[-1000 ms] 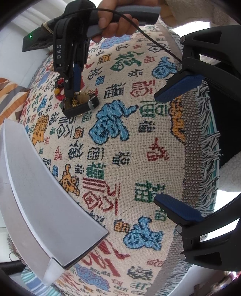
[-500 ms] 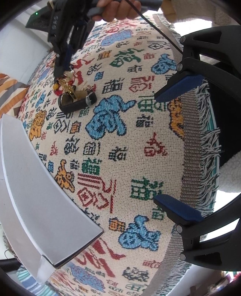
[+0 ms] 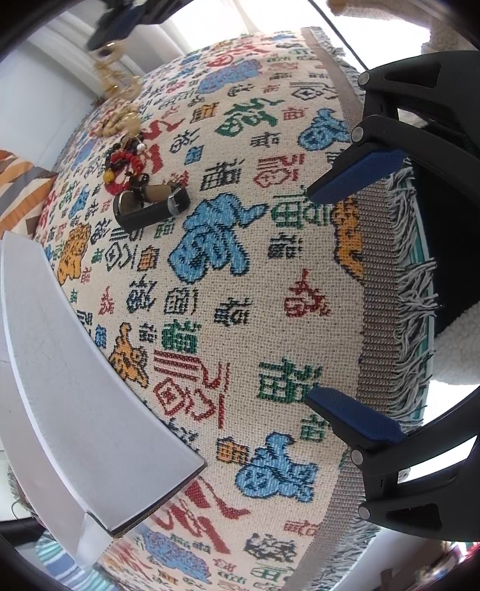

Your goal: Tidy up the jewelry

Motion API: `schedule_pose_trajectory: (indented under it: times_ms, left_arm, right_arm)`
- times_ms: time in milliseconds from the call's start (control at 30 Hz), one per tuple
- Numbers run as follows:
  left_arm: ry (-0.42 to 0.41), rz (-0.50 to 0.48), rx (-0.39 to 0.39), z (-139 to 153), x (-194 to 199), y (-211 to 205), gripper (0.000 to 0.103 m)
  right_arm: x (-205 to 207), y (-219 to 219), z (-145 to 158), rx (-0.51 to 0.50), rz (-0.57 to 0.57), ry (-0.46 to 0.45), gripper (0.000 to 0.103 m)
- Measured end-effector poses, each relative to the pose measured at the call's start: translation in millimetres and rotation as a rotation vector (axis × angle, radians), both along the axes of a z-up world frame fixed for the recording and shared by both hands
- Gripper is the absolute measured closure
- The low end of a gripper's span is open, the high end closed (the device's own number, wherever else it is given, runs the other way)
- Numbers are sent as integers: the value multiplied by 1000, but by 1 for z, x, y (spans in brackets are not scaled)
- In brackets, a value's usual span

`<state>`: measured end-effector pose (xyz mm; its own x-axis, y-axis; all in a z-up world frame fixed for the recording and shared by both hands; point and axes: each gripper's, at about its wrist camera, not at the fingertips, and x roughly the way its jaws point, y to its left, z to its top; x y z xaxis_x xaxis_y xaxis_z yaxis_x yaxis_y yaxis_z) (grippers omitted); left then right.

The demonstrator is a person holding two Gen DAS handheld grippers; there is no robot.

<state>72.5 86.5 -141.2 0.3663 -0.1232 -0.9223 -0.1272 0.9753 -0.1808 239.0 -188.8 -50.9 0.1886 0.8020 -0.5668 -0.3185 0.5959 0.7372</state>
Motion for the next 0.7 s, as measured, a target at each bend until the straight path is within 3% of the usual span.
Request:
schedule_pose_trajectory:
  times_ms: [300,333,367,400,567,700]
  left_arm:
    - [1,1,1,2,-1,0,3]
    - [3,-2,3,3,-1,-1,3]
    - [5,-6,6,3,0,-3,3]
    - [6,-10,9,3,1,-5,3]
    - [15,-30,18,3,8,-15,3]
    - [25,-56,19,3,13,-26,3]
  right_arm:
    - [-30,-91,-64,-289,-216,117,90]
    - [-34,-101,-69,-327,-253,132,87]
    - [-39,-112,-72,-365,-296,143,69]
    - [-45,-122,-72,-391,-334,139,54]
    - [-70,-144,-58,-390,-396,90,53]
    - [-87,-138,-38,-500,-385,-35,53]
